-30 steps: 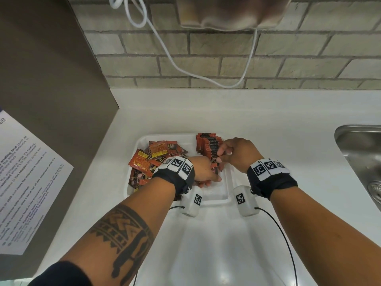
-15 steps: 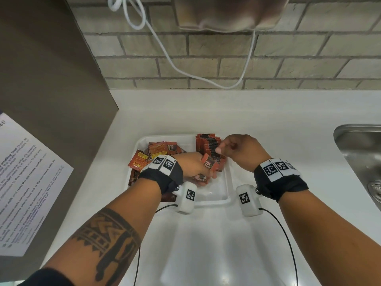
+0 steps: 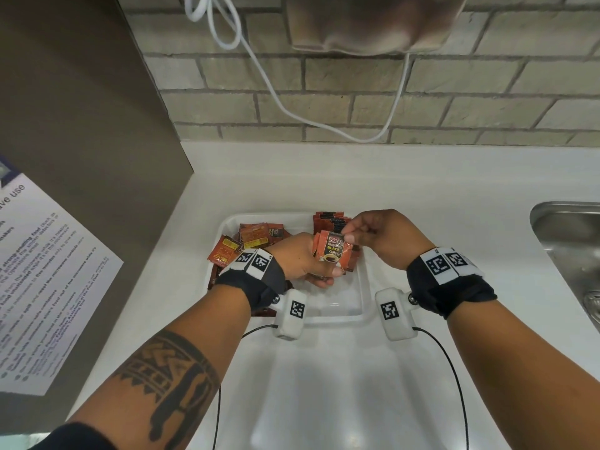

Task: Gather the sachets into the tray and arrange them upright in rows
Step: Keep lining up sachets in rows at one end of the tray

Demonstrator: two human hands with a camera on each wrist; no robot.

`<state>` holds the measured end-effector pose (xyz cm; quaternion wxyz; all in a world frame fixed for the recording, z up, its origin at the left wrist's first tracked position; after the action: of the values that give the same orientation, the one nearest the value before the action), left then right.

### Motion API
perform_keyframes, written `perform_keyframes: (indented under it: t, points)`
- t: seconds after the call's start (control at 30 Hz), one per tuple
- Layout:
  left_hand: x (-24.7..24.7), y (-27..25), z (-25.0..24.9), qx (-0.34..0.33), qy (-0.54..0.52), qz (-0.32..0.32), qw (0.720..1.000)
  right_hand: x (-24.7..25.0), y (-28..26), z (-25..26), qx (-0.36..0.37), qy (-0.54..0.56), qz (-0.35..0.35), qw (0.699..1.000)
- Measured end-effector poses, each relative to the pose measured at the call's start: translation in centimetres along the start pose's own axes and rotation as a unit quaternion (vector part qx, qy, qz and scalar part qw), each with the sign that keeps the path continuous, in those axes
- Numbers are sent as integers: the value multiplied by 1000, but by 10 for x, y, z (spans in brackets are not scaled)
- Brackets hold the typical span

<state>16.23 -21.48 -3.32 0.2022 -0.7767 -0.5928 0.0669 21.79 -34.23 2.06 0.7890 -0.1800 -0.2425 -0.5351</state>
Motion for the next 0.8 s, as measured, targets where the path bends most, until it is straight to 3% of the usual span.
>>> perform_keyframes:
  t: [0.3,0.5,0.63,0.8]
  points:
    - [7,6,-6,-32,98,-45,994,3,-4,17,36,-82,2,996]
    - [25,0,11,48,254,-51,965,22,-3,13,33,-110,-33,993]
    - [33,0,16,82,362,-31,928,20,-5,1,12,-139,-40,989]
    - [3,1,15,80,380,30,921,3,-7,-7,2,-151,-29,988]
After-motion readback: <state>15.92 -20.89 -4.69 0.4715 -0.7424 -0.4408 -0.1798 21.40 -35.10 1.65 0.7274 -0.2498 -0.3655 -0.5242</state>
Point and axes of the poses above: each hand's wrist, its own y-axis towards the middle knuckle, its own x-axis out of the back of the hand, z = x × y, the point moved 9 cm from there along y, towards the middle knuckle, and after that the axes turned 8 degrees about -z, right-handed, at the moved point
